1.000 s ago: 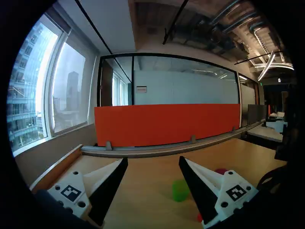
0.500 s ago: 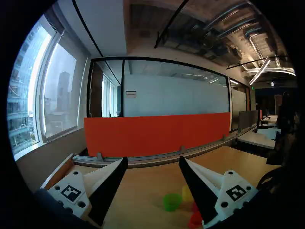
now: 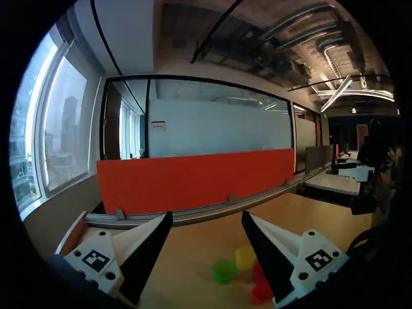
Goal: Pour water
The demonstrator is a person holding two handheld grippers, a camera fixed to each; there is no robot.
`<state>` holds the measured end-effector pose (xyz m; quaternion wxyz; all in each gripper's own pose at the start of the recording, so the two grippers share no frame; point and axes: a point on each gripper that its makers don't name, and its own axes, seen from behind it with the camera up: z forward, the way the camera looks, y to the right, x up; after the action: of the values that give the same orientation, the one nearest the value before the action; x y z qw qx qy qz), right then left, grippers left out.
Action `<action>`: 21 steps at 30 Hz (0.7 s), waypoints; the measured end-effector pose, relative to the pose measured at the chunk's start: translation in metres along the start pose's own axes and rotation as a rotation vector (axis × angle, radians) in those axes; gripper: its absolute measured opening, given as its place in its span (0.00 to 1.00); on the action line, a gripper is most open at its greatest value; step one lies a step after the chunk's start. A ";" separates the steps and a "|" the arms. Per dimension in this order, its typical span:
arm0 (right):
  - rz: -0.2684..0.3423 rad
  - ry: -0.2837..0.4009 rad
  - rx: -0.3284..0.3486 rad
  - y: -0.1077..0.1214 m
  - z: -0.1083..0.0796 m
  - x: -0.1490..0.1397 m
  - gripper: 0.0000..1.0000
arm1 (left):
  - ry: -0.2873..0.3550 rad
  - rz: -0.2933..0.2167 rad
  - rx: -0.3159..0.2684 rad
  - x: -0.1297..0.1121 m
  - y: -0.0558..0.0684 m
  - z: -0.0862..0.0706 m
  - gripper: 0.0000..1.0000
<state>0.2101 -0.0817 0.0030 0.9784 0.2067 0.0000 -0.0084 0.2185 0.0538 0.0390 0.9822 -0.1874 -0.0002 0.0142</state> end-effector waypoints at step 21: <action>-0.035 -0.072 0.257 -0.071 -0.005 -0.011 1.00 | -0.059 0.025 -0.130 -0.021 0.025 0.005 1.00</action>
<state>0.1983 -0.1442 -0.0301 0.9430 0.3297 -0.0325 -0.0327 0.1964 0.0778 0.0345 0.9673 -0.2501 -0.0275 0.0320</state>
